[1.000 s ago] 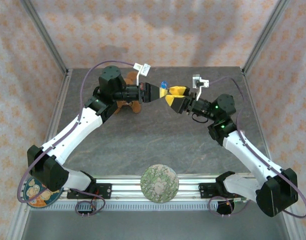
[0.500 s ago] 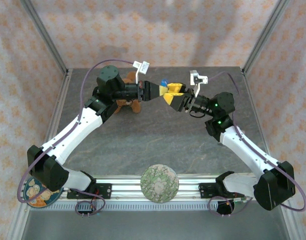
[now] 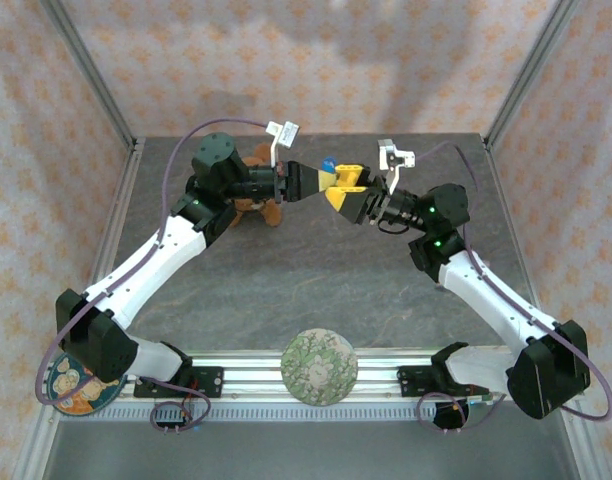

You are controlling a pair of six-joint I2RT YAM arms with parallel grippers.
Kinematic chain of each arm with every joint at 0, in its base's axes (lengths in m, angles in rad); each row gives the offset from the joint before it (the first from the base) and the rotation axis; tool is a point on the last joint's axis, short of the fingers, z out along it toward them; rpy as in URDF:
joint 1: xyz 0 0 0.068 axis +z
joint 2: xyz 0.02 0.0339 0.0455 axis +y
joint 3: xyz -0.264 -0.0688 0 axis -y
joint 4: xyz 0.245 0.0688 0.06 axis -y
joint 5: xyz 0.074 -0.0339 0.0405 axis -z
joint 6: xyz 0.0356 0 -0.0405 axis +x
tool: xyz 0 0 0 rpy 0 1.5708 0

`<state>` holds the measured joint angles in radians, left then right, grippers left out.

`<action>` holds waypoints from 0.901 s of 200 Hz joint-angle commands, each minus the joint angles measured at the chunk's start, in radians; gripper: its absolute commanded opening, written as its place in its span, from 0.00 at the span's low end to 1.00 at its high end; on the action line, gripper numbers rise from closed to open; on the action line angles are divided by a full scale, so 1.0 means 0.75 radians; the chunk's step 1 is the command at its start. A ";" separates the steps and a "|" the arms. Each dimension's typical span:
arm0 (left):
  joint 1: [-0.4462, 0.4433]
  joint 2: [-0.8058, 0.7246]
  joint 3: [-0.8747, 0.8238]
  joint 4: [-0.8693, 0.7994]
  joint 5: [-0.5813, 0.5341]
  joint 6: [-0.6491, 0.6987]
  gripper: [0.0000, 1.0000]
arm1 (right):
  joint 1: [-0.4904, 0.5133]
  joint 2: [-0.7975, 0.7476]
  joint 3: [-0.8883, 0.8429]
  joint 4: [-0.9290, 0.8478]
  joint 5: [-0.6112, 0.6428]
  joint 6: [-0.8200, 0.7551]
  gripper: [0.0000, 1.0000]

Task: Remove the keys from the keyring

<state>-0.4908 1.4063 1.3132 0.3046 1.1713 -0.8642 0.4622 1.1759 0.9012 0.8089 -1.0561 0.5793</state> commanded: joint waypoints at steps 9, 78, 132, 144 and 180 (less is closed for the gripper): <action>-0.015 0.012 -0.012 0.107 0.036 -0.046 0.00 | 0.006 0.041 0.068 0.075 0.025 -0.007 0.77; -0.010 0.010 -0.012 0.121 0.030 -0.044 0.00 | 0.010 0.057 0.066 0.138 -0.053 0.032 0.55; 0.022 -0.019 -0.030 0.123 0.009 -0.037 0.00 | 0.010 0.018 0.019 0.111 -0.048 0.008 0.34; 0.029 -0.027 -0.038 0.120 0.005 -0.036 0.00 | 0.010 0.019 0.010 0.087 -0.036 -0.009 0.31; 0.035 -0.044 -0.047 0.115 0.001 -0.028 0.00 | 0.010 -0.030 -0.005 0.063 -0.013 -0.024 0.23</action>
<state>-0.4824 1.4086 1.2854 0.3557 1.1755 -0.8898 0.4622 1.1984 0.9062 0.8276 -1.0473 0.5907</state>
